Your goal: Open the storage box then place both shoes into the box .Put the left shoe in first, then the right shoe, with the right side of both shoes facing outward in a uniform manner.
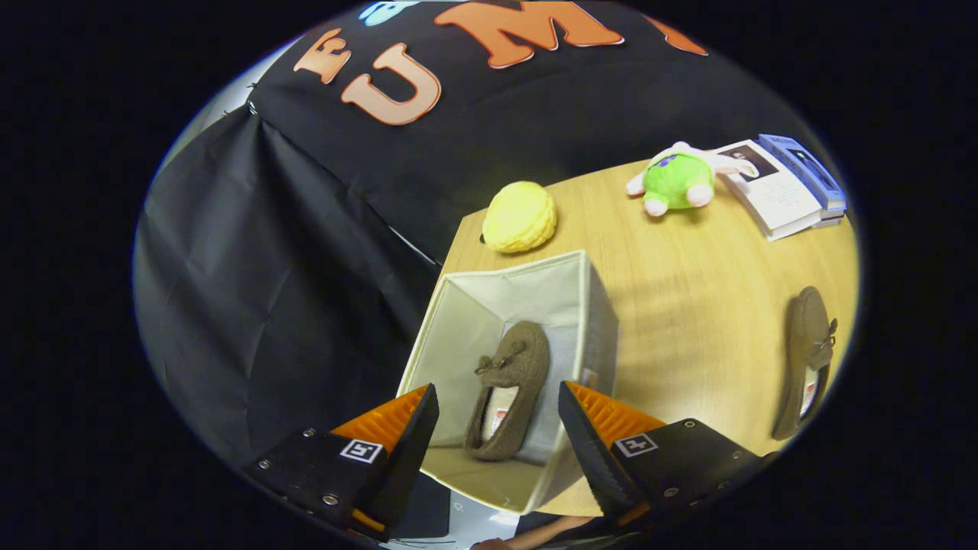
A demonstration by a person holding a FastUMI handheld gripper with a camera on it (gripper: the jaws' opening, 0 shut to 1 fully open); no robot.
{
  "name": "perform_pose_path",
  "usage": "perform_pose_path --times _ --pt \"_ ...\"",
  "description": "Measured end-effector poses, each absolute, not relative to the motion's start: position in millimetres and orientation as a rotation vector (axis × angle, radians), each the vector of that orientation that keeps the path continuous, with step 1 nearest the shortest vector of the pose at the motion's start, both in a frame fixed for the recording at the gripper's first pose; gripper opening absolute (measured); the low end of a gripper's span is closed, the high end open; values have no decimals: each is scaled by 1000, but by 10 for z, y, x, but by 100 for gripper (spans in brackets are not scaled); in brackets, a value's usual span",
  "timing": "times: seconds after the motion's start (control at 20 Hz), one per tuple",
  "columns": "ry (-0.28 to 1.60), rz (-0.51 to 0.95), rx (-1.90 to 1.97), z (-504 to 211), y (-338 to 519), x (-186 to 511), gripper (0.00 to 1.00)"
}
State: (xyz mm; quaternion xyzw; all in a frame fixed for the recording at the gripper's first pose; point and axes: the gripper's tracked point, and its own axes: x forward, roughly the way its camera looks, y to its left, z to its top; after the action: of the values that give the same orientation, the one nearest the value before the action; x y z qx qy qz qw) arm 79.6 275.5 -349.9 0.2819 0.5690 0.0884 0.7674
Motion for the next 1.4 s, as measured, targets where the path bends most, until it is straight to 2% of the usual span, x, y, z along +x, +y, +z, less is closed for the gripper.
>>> perform_pose_path --times 0.4,0.75,1.25,1.4 --pt "1241 -7 556 -3798 1372 312 97" --pt "1262 -125 447 -3902 407 -272 97" --pt "1319 -237 373 -4363 -311 -687 97" --pt "1331 -265 348 -4571 -435 -719 93"
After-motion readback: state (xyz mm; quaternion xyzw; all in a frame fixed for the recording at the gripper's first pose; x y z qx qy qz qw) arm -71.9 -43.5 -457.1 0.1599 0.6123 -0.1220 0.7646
